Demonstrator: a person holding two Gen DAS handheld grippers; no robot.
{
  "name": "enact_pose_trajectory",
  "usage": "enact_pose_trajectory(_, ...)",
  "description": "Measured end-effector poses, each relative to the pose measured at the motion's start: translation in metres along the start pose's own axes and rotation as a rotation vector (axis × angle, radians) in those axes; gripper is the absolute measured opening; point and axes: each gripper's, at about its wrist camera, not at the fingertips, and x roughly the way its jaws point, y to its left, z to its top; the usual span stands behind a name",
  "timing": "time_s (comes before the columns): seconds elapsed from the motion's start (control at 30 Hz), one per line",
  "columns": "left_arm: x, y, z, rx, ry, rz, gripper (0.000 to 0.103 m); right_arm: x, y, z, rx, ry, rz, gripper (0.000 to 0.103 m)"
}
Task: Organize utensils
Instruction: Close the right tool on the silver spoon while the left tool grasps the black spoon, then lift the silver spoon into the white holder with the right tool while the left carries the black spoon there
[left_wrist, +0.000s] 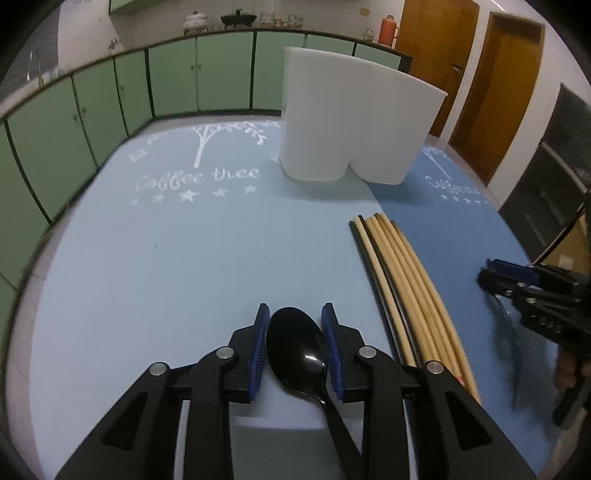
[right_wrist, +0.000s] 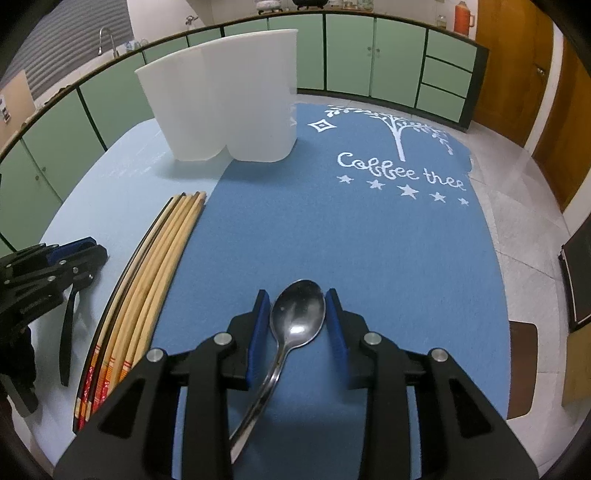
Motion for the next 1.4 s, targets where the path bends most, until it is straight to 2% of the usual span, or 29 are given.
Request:
enact_pose_trajectory(0.03, -0.002, 0.001, -0.001, -0.005, 0.002, 0.002, 0.037, 0.000, 0.000, 0.001, 0.007, 0.004, 0.010, 0.040)
enact_pose_trajectory(0.07, -0.005, 0.001, -0.002, -0.004, 0.002, 0.010, 0.045, 0.000, 0.001, 0.001, 0.009, 0.007, 0.014, 0.042)
enact_pose_trajectory(0.1, -0.006, 0.001, -0.004, -0.006, 0.002, 0.017, 0.049, -0.001, 0.002, 0.001, 0.009, 0.013, 0.016, 0.042)
enact_pose_trajectory(0.27, -0.004, 0.005, -0.006, -0.021, 0.019, 0.040, 0.051, -0.001, -0.004, 0.004, 0.062, 0.048, 0.032, 0.046)
enact_pose_trajectory(0.33, -0.002, 0.004, -0.003, -0.027, 0.022, 0.036, 0.051, 0.001, -0.005, 0.005, 0.081, 0.060, 0.036, 0.046)
enact_pose_trajectory(0.37, 0.000, 0.003, -0.002, -0.034, 0.025, 0.033, 0.045, 0.002, -0.004, 0.006, 0.084, 0.068, 0.036, 0.046)
enact_pose_trajectory(0.4, 0.001, 0.002, -0.001, -0.035, 0.029, 0.034, 0.033, 0.003, -0.002, 0.007, 0.077, 0.074, 0.032, 0.042)
enact_pose_trajectory(0.5, 0.001, -0.003, 0.000, -0.031, 0.035, 0.004, 0.033, 0.005, 0.001, 0.007, 0.061, 0.086, -0.011, 0.029)
enact_pose_trajectory(0.63, -0.001, -0.014, -0.004, 0.013, 0.015, 0.016, 0.033, 0.003, -0.002, 0.005, 0.065, 0.077, 0.006, 0.028)
enact_pose_trajectory(0.73, -0.009, -0.019, -0.004, 0.023, -0.036, 0.001, 0.032, -0.011, -0.005, 0.004, 0.077, 0.006, 0.058, 0.028)
enact_pose_trajectory(1.0, -0.058, -0.022, 0.018, 0.063, -0.297, 0.039, 0.032, -0.070, -0.010, 0.024, 0.056, -0.276, 0.121, 0.028)
enact_pose_trajectory(1.17, -0.079, -0.023, 0.049, 0.072, -0.424, 0.042, 0.032, -0.097, -0.014, 0.054, 0.049, -0.408, 0.176, 0.028)
enact_pose_trajectory(1.4, -0.092, -0.024, 0.130, 0.088, -0.617, 0.064, 0.032, -0.131, -0.020, 0.120, 0.001, -0.570, 0.164, 0.028)
